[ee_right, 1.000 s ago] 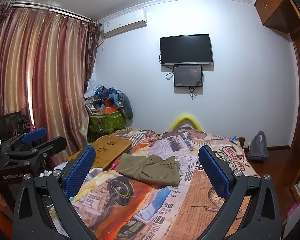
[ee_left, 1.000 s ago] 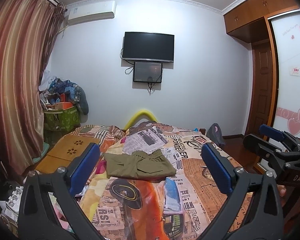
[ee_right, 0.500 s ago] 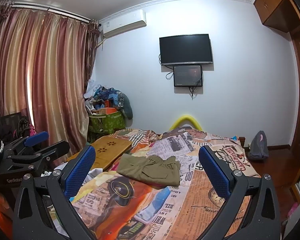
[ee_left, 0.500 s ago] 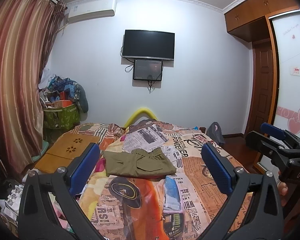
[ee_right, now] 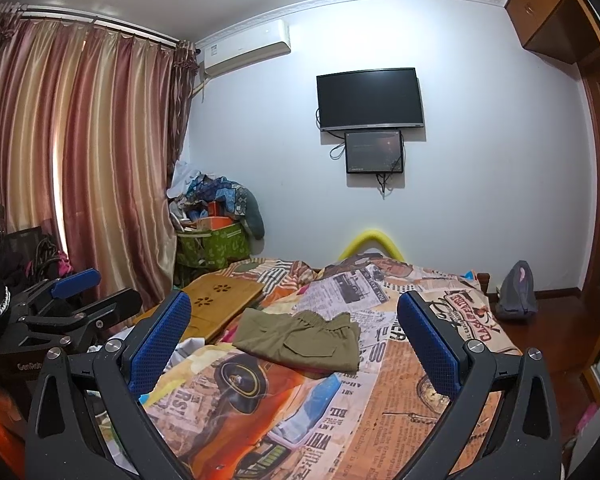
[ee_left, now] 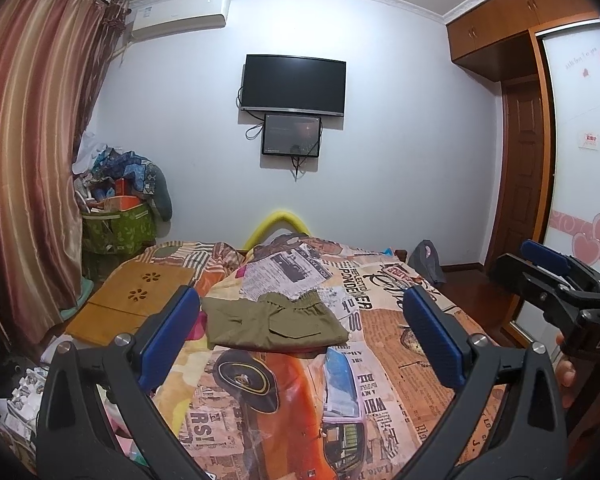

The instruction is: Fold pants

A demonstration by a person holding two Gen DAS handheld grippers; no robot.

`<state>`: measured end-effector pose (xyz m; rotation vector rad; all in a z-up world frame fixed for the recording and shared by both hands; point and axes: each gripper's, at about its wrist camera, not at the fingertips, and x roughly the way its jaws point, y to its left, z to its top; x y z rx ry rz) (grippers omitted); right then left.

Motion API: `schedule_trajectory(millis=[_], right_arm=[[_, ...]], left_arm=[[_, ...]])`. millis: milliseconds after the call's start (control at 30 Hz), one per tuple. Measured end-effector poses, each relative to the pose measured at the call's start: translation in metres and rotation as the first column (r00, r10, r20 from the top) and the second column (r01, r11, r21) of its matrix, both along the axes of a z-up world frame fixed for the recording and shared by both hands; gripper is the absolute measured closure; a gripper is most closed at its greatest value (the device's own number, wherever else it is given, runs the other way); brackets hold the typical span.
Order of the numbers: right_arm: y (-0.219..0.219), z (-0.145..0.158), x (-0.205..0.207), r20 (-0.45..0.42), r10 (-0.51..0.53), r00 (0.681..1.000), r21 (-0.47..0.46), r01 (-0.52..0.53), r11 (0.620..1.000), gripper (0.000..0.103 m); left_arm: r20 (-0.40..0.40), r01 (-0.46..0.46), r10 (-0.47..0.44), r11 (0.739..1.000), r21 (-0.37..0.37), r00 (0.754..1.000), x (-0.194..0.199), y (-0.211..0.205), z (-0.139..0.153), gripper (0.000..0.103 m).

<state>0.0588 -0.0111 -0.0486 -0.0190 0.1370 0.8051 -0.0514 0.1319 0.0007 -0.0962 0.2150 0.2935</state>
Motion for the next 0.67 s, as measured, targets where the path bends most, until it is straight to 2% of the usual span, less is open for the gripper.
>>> schedule_trajectory(millis=[667], right_arm=[[-0.0018, -0.0059, 0.0070, -0.019, -0.010, 1.000, 0.002, 0.010, 1.000, 0.000]], left_arm=[[-0.012, -0.008, 0.008, 1.000, 0.001, 1.000, 0.0022, -0.0017, -0.0018, 0.000]])
